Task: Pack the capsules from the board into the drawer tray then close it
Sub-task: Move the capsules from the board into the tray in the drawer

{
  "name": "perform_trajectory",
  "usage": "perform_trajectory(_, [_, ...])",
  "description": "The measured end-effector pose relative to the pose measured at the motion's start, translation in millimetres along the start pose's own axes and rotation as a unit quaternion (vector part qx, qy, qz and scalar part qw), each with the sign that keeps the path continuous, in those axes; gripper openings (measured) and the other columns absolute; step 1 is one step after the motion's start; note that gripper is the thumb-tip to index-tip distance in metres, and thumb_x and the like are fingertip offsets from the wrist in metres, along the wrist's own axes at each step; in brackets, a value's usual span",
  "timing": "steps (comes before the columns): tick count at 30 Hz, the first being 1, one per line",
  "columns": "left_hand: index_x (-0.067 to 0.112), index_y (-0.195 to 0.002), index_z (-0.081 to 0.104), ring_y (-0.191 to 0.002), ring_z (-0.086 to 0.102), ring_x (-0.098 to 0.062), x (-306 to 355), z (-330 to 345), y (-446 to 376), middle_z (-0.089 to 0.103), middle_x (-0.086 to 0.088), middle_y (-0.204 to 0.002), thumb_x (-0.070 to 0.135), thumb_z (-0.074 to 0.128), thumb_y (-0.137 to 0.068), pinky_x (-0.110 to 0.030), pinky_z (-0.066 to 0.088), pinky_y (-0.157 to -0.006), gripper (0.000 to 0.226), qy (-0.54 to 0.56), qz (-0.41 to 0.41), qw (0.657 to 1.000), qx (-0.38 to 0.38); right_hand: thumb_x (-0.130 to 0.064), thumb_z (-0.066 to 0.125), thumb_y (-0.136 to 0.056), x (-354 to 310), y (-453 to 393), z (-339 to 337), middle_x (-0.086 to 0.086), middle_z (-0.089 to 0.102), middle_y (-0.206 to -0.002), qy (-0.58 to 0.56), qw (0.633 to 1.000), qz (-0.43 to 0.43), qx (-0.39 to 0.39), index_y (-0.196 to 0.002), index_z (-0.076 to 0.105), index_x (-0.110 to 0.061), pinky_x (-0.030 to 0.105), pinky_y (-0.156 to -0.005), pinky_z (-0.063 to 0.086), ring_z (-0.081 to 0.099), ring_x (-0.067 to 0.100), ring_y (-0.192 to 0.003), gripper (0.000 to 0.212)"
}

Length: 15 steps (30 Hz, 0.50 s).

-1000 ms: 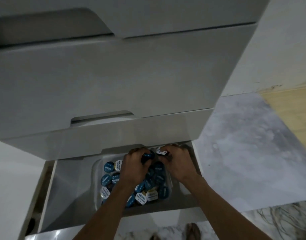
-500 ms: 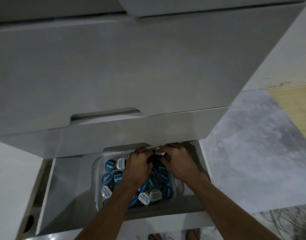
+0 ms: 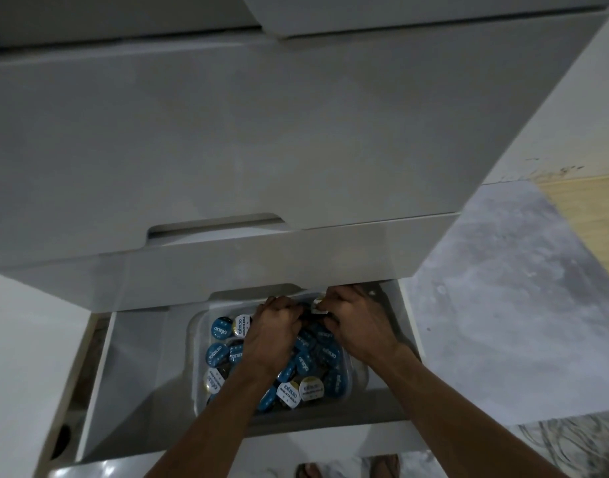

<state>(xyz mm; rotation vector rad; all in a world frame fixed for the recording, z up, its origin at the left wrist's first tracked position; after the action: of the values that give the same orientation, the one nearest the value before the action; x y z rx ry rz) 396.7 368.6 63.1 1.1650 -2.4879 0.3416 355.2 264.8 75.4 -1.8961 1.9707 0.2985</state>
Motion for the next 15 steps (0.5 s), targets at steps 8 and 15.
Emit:
perform_trajectory(8, [0.01,-0.08,0.076,-0.072,0.062,-0.021,-1.8,-3.2,1.2,0.065,-0.007,-0.083,0.001,0.069,-0.077,-0.032,0.055,-0.066,0.012,-0.012,0.007,1.0,-0.007,-0.016,0.075,-0.075,-6.4,0.6,2.5,0.0,0.065,-0.093,0.064,0.998,-0.025,-0.011,-0.088,0.076,-0.02,0.031,-0.051,0.051,0.06,0.022,-0.089,0.014])
perform_trajectory(15, [0.015,-0.086,0.077,-0.074,0.061,-0.017,-2.8,-4.5,5.8,0.064,-0.002,-0.083,0.004,0.072,-0.077,-0.029,0.054,-0.069,0.015,-0.013,0.018,1.0,-0.018,-0.017,0.078,-0.068,-11.4,7.3,11.9,-0.001,0.065,-0.092,0.106,0.992,-0.045,-0.05,-0.085,0.074,-0.018,0.033,-0.06,0.052,0.055,0.021,-0.093,0.017])
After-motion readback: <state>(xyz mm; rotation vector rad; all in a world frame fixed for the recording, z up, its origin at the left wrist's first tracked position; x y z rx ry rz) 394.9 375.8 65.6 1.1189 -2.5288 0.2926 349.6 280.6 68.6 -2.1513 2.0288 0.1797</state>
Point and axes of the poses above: each hand's wrist, its own y-axis away from the middle knuckle, its own z-axis out of the palm, x = y × z, the point moved 10 cm from there along -y, towards the middle knuckle
